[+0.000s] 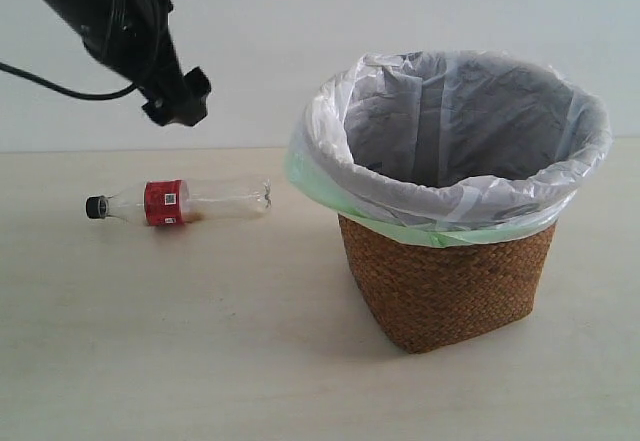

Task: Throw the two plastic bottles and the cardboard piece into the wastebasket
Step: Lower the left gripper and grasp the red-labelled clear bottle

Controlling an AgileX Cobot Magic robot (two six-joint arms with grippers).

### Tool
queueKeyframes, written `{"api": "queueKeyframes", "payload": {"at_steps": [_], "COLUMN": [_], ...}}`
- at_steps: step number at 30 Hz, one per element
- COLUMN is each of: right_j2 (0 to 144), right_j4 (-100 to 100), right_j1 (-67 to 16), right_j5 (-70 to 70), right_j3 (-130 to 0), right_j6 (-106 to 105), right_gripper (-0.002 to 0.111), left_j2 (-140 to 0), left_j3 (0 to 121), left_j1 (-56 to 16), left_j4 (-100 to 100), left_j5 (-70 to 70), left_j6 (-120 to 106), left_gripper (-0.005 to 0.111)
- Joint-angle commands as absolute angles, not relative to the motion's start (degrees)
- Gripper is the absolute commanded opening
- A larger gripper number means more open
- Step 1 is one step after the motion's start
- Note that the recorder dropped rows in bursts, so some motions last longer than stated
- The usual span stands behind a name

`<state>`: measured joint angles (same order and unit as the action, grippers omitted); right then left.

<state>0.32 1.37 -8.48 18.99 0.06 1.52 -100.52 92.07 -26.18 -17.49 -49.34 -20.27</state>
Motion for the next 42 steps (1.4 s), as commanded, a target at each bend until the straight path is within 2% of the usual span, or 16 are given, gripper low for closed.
{"api": "queueKeyframes", "payload": {"at_steps": [1, 11, 28, 42], "right_j2": [0.00, 0.00, 0.00, 0.00], "right_j4": [1.83, 1.83, 1.83, 1.83], "right_j1": [-8.55, -8.55, -8.55, -8.55], "right_j5": [18.45, 18.45, 18.45, 18.45], "right_j3": [0.00, 0.00, 0.00, 0.00], "right_j6": [1.31, 1.31, 1.31, 1.31], "right_gripper": [0.002, 0.002, 0.002, 0.002], "left_j2": [-103.04, -114.08, -124.32, -128.64], "left_j3": [89.74, 89.65, 89.65, 89.65], "left_j1": [-23.68, -22.55, -22.55, -22.55], "left_j4": [-17.81, -24.57, -24.24, -23.38], "left_j5": [-49.33, -46.22, -25.19, -21.34], "left_j6": [-20.30, -23.00, -25.04, -24.89], "left_gripper": [0.108, 0.108, 0.108, 0.107]}}
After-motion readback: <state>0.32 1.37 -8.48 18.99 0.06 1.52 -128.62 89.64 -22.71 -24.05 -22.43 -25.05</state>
